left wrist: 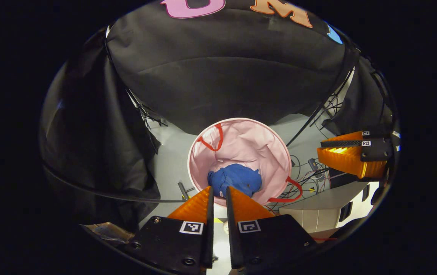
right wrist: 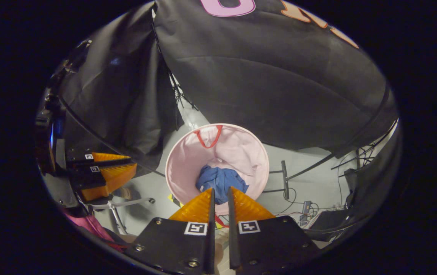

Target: Grasp the clothes on the hanger with both hands and then place them into the laundry hamper below.

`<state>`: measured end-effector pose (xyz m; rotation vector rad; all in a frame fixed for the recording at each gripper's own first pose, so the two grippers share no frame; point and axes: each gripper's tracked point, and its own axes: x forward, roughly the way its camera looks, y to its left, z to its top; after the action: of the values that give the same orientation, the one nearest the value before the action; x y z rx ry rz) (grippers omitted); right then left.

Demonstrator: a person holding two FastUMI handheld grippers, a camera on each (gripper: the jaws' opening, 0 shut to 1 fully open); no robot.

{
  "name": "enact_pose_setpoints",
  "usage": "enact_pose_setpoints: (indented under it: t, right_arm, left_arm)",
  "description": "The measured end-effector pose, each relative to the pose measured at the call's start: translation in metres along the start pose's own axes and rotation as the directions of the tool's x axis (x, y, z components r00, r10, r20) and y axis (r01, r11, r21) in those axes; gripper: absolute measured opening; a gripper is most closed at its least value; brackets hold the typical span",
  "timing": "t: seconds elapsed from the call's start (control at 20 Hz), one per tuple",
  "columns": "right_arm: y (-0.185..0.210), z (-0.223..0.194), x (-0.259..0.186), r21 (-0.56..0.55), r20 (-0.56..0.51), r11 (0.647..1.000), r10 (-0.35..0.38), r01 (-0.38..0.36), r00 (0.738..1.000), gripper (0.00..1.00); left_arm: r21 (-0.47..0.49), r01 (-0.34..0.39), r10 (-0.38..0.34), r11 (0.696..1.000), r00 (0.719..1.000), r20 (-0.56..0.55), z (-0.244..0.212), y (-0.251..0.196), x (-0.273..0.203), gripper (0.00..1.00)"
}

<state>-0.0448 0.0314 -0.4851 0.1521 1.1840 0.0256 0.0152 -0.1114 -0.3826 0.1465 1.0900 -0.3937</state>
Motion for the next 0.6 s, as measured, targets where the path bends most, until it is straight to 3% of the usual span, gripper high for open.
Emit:
enact_pose_setpoints:
  t: [0.1, 0.35, 0.6]
  right_arm:
    - [-0.002, 0.002, -0.003, -0.002, 0.019, 1.0, 0.002, -0.002, 1.0, 0.16]
    - [-0.005, 0.039, -0.032, -0.03, 0.11, 0.999, -0.006, 0.01, 0.994, 0.19]
    - [-0.012, 0.105, -0.087, 0.012, 0.291, 1.0, -0.027, 0.024, 0.956, 0.19]
  left_arm:
    - [-0.003, -0.02, 0.02, 1.0, 1.0, 0.013, 0.002, 0.001, -0.003, 0.19]
    - [-0.004, -0.043, 0.043, 0.999, 0.985, 0.169, 0.025, -0.003, -0.01, 0.19]
    - [-0.027, -0.037, 0.044, 0.999, 0.928, 0.369, 0.076, -0.006, -0.026, 0.19]
